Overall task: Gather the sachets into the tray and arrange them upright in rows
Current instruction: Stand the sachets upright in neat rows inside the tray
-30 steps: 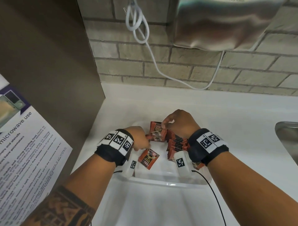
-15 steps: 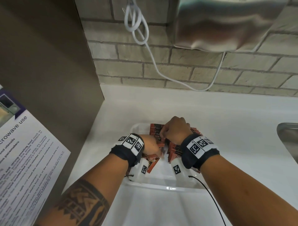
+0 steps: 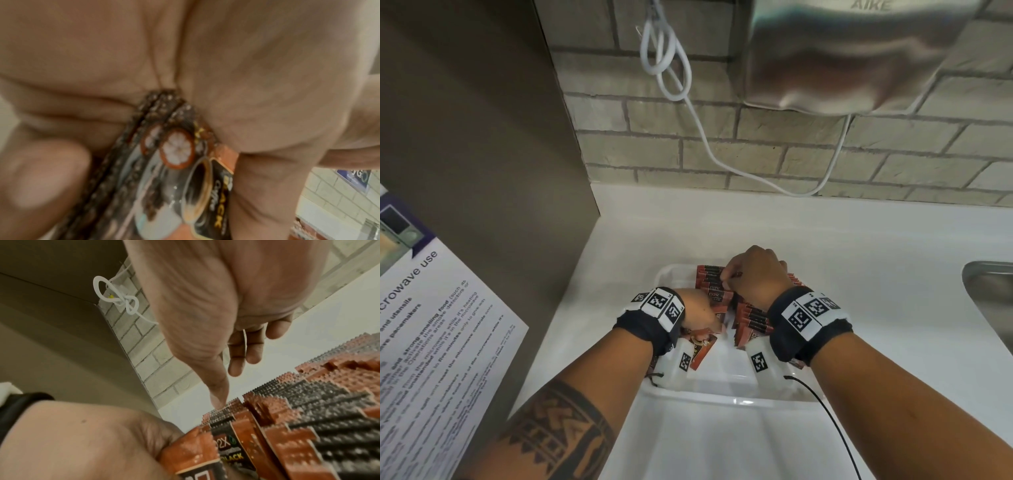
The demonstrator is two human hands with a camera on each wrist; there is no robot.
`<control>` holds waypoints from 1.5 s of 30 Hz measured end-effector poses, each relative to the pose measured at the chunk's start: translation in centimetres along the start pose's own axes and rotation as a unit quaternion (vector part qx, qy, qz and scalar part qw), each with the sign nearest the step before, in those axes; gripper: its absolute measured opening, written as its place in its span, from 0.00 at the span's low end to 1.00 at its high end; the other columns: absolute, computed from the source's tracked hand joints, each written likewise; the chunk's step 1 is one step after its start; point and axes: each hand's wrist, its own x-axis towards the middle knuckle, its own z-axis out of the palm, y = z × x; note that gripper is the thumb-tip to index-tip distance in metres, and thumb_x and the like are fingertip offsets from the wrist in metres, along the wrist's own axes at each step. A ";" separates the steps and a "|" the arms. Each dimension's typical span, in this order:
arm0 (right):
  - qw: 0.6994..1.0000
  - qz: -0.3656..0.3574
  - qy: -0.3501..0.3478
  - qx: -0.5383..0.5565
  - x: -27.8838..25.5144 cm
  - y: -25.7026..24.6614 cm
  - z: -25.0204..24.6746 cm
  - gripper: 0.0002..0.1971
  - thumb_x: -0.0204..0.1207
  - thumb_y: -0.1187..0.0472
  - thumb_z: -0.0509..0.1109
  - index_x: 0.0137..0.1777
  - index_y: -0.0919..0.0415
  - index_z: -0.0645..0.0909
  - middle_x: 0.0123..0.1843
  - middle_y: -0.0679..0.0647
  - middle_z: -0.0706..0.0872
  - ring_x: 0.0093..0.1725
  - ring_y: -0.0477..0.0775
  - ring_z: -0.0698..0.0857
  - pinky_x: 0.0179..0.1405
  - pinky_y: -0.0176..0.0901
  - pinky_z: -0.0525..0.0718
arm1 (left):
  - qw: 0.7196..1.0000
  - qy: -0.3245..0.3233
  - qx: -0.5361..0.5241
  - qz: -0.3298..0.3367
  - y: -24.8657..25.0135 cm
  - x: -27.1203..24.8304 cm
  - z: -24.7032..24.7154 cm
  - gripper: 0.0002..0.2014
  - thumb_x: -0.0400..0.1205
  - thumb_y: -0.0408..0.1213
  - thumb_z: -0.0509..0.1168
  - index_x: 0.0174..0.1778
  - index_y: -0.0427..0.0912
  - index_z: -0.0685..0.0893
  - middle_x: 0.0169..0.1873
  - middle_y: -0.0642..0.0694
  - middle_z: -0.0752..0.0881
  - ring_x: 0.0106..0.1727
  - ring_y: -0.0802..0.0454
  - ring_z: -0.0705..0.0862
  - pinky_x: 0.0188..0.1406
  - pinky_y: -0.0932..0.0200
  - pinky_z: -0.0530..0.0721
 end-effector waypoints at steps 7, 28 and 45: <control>0.999 -0.030 0.034 0.018 -1.5 -0.1 -2.2 0.11 0.79 0.58 0.69 0.43 0.41 0.90 0.55 0.48 0.82 0.62 0.53 0.78 0.62 0.50 0.72 | 0.999 0.002 -0.035 0.004 -0.5 -0.8 -0.2 0.18 0.84 0.51 0.67 0.59 0.39 0.88 0.44 0.46 0.89 0.38 0.51 0.85 0.36 0.62 0.82; 0.994 -0.046 -0.002 0.099 -4.0 1.7 -3.0 0.10 0.80 0.63 0.67 0.47 0.52 0.90 0.47 0.43 0.90 0.45 0.41 0.84 0.34 0.24 0.72 | 0.942 0.012 -0.335 0.003 -1.0 -1.1 0.6 0.11 0.86 0.30 0.67 0.63 0.32 0.83 0.49 0.40 0.87 0.37 0.50 0.87 0.24 0.64 0.84; 0.996 -0.017 -0.039 -0.079 0.1 0.4 -0.1 0.10 0.77 0.62 0.67 0.46 0.57 0.91 0.48 0.51 0.91 0.50 0.54 0.88 0.51 0.47 0.88 | 0.936 0.021 -0.351 -0.013 -1.4 -0.2 0.8 0.15 0.85 0.33 0.68 0.66 0.32 0.81 0.51 0.36 0.84 0.57 0.34 0.91 0.28 0.58 0.86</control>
